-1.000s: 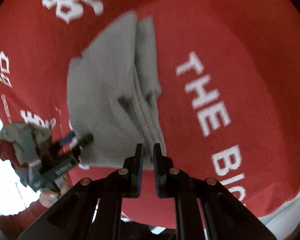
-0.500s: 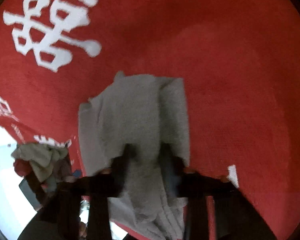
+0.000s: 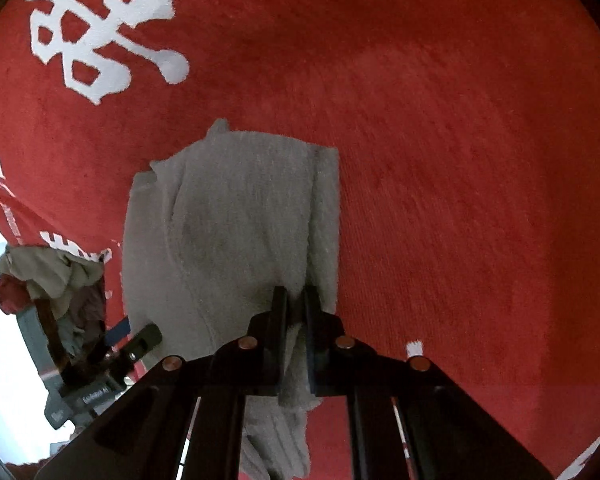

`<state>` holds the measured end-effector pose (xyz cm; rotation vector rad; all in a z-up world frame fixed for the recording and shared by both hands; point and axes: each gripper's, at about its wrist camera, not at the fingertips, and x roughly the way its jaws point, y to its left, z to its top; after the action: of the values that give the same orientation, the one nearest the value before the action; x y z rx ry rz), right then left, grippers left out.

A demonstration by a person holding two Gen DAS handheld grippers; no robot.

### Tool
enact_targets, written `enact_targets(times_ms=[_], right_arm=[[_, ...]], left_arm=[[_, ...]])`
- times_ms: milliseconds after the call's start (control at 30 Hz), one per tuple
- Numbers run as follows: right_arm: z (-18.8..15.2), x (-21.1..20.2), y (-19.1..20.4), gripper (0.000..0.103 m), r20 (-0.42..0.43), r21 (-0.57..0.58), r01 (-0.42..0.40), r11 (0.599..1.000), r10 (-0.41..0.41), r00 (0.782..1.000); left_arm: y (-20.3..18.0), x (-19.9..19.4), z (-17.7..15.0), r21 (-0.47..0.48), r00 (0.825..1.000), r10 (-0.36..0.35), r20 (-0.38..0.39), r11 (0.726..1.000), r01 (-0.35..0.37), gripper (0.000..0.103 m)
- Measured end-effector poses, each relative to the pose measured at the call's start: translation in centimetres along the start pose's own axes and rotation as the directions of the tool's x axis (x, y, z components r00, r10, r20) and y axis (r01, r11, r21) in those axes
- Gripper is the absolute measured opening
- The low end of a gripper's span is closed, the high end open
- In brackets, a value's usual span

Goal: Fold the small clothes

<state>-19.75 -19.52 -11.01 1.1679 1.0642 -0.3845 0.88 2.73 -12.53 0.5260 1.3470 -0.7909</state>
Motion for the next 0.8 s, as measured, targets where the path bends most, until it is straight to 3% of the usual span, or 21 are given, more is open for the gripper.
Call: enact_targets(times_ms=[133,233,467,567,600,800], right_arm=[[-0.2,0.0,-0.2,0.009,-0.013,0.010,0.028,1.000,-0.027,1.000],[-0.7,0.1,-0.9,0.009,-0.043,0.015,0.125,0.992,-0.124,0.991],[-3.8,-2.9,-2.7,0.011,-0.025,0.108,0.077,0.991,-0.075,0.997],[-5.0,-3.4,-2.7,0.034,-0.033,0.130,0.064,0.989,-0.061,0.998],[-5.4,-3.6,-2.5,0.046,-0.035,0.131,0.064,0.989,-0.060,0.998],[-6.5,-3.3,-1.0,0.051,-0.038,0.135,0.019,0.991,-0.014,0.999]], left_arm=[[-0.2,0.2,0.4,0.009,1.000,0.015,-0.015,1.000,-0.015,0.102],[-0.4,0.1,0.6,0.013,0.999,0.027,-0.021,1.000,-0.026,0.102],[-1.6,0.0,0.9,0.027,0.998,0.054,-0.029,0.998,-0.053,0.102],[-1.8,0.4,1.1,0.035,0.997,0.062,-0.035,0.998,-0.060,0.102],[-1.9,0.4,1.1,0.034,0.997,0.060,-0.039,0.998,-0.059,0.102],[-2.6,0.1,0.5,0.029,0.997,0.042,-0.063,0.999,-0.040,0.102]])
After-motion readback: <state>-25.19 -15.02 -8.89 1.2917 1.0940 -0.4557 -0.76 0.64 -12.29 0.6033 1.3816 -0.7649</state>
